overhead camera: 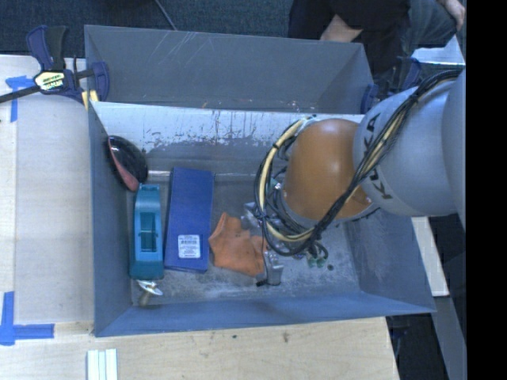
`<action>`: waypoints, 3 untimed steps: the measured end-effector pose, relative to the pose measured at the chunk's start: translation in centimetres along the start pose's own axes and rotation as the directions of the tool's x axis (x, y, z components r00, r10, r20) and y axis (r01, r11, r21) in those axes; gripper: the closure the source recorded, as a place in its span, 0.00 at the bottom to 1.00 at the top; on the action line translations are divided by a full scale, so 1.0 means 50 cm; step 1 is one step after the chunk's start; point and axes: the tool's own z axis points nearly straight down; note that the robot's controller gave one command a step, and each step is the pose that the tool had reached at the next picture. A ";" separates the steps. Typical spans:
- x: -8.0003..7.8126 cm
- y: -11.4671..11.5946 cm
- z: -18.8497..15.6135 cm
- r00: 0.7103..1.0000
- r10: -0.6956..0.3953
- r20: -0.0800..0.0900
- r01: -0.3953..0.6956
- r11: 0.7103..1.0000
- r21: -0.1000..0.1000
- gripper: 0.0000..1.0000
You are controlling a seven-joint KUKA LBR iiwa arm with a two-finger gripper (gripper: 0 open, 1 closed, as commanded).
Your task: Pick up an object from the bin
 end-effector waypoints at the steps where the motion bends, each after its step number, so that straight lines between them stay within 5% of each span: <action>1: -0.088 0.029 0.077 1.000 0.016 0.002 -0.016 1.000 0.000 1.00; 2: -0.088 0.029 0.077 1.000 0.016 0.002 -0.016 1.000 0.000 1.00; 3: -0.102 0.054 -0.211 1.000 0.007 -0.002 -0.007 1.000 -0.001 1.00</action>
Offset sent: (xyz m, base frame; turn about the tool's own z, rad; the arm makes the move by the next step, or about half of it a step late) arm 0.0000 0.0000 0.0000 0.0000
